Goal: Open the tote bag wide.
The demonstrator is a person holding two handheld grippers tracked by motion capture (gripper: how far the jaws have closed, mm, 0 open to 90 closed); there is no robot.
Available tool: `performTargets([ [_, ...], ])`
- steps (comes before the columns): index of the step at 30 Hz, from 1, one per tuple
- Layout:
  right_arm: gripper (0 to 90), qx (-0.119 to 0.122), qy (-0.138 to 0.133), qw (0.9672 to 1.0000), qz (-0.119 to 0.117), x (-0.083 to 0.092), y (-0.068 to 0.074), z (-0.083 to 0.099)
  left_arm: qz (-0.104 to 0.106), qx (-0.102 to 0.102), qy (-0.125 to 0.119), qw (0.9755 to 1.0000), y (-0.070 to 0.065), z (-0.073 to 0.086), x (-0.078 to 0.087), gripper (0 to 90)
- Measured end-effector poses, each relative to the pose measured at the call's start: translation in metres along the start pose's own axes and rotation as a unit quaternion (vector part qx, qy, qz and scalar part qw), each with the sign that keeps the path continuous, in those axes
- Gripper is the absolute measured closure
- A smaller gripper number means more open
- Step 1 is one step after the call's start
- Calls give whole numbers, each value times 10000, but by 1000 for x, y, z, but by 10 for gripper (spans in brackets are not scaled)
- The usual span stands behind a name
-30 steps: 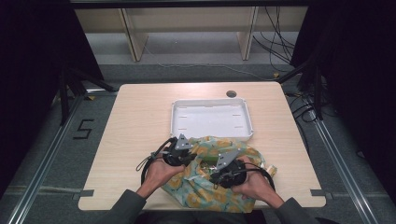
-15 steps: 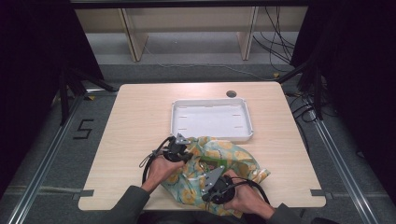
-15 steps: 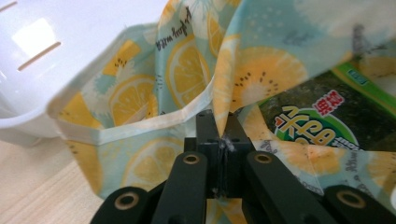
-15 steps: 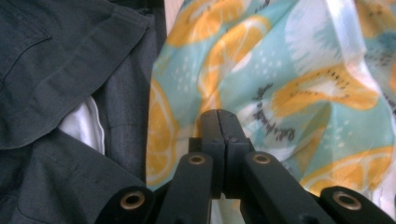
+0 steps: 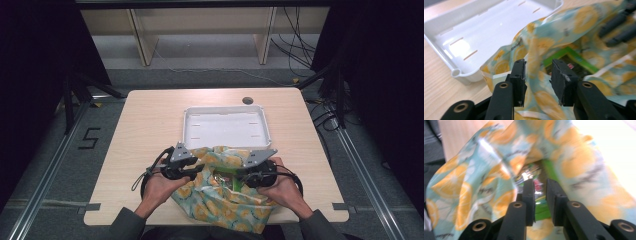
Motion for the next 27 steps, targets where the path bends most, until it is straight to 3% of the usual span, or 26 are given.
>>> performTargets([
  [2, 740, -99, -115, 9999, 67, 4, 0, -3, 113, -76, -8, 9999, -6, -1, 1, 637],
  [3, 728, -36, -156, 9999, 24, 8, -2, -8, 273, -115, -15, 9996, -14, -3, 2, 634],
  [4, 685, -184, -391, 9990, 122, 16, -3, -16, 586, -145, -40, 9982, -27, -6, -1, 622],
  [6, 654, -233, -549, 9981, 127, 21, -5, -22, 700, -243, -11, 9973, -32, -7, -3, 594],
  [8, 624, -289, -553, 9980, 115, 22, -7, -26, 950, -466, 156, 9943, -42, -6, -12, 567],
  [10, 570, -383, -216, 9990, 128, 14, -12, -26, 973, -601, 335, 9929, -49, -1, -24, 515],
  [11, 614, -304, -72, 9990, 333, 1, -19, -26, 1130, -722, 506, 9897, -52, 5, -31, 529],
  [12, 614, -304, -72, 9990, 333, 1, -19, -26, 1130, -722, 506, 9897, -52, 5, -31, 586],
  [13, 699, -273, 68, 9989, 369, -4, -22, -25, 1223, -850, 554, 9873, -55, 9, -35, 586],
  [14, 843, -29, 279, 9980, 560, -16, -31, -24, 1318, -1122, 777, 9818, -59, 14, -36, 769],
  [15, 875, 16, 375, 9964, 761, -20, -36, -24, 1318, -1122, 777, 9818, -59, 14, -36, 845],
  [16, 896, 61, 440, 9946, 935, -23, -43, -25, 1370, -1316, 898, 9777, -61, 17, -35, 885],
  [18, 900, 71, 432, 9918, 1200, -29, -58, -28, 1456, -1490, 1070, 9722, -70, 24, -35, 895],
  [19, 900, 30, 483, 9906, 1282, -32, -63, -28, 1421, -1507, 1091, 9722, -72, 27, -36, 895],
  [20, 900, 44, 558, 9892, 1353, -35, -68, -27, 1477, -1550, 1216, 9692, -74, 30, -36, 895],
  [21, 900, 44, 558, 9892, 1353, -35, -68, -27, 1477, -1550, 1216, 9692, -74, 30, -36, 895],
  [22, 900, -36, 711, 9869, 1451, -39, -74, -23, 1577, -1565, 1234, 9672, -78, 35, -34, 895],
  [25, 894, -173, 688, 9874, 1417, -37, -73, -21, 1490, -1555, 1211, 9690, -77, 36, -32, 895],
  [26, 781, -451, 328, 9928, 1062, -23, -63, -25, 1469, -1552, 1198, 9695, -75, 36, -31, 895],
  [27, 702, -409, 182, 9945, 948, -17, -60, -29, 1435, -1533, 1188, 9705, -73, 36, -30, 895],
])
Point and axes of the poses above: each handheld gripper's, and its own axes: x roughly backward along the jaws, z roughly out of its underside, y roughly to its left, the point moved 4 cm from there along -x, roughly forward along the jaws, and after that the axes turned 15 degrees about -x, right-handed, at the moved point
